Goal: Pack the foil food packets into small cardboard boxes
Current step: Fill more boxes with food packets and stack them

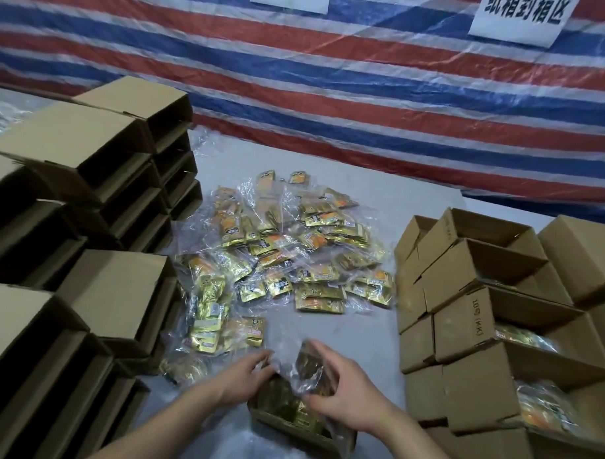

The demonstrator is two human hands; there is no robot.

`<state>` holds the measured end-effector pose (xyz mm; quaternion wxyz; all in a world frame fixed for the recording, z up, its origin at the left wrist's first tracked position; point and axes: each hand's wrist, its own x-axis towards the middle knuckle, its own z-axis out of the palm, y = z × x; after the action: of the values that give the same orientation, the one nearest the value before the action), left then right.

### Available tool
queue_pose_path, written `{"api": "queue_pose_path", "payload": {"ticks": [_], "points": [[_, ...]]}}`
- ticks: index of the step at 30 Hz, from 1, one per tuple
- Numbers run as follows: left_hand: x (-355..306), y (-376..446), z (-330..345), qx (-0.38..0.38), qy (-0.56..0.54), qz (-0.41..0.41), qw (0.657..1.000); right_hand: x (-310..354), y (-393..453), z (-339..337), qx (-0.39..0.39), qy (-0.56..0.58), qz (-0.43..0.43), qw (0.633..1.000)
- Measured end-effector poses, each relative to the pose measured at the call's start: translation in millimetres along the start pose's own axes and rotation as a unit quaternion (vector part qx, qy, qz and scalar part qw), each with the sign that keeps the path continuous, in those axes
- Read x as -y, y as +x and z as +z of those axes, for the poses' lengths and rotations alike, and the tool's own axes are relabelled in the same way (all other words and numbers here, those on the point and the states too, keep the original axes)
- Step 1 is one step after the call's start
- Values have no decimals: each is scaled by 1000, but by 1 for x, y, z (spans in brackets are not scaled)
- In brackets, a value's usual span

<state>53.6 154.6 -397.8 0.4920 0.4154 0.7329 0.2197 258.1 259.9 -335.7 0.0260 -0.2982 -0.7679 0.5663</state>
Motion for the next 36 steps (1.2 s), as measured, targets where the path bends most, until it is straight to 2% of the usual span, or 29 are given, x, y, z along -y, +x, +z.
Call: {"api": "queue_pose_path", "payload": {"ticks": [3, 7, 12, 16, 20, 22, 25, 27, 29, 32, 36], "points": [[14, 2, 10, -26, -54, -5, 998, -15, 0, 3, 20, -119, -16, 993], [18, 7, 13, -60, -10, -5, 998, -42, -3, 1, 60, -264, -23, 962], [20, 2, 21, -59, -63, 2, 996, -46, 16, 10, 123, -298, -7, 947], [18, 0, 26, -68, -90, 8, 994, -55, 41, 23, 196, -344, 39, 918], [18, 1, 30, -81, -88, 11, 993, -68, 54, 41, 187, -442, 92, 872], [18, 3, 32, -99, -86, 9, 991, -71, 55, 46, 169, -425, 103, 883], [17, 5, 34, -106, -71, 11, 992, -66, 45, 44, 139, -232, 136, 953], [17, 6, 34, -108, -58, 19, 992, -59, 35, 35, 112, -132, 147, 974], [16, 7, 34, -108, -72, 15, 991, -52, 28, 24, 85, -131, 142, 977], [16, 8, 34, -106, -86, 12, 991, -43, 27, 14, 62, -224, 144, 962], [16, 8, 34, -112, -82, 13, 990, -34, 36, 31, 184, -248, 209, 928]]}}
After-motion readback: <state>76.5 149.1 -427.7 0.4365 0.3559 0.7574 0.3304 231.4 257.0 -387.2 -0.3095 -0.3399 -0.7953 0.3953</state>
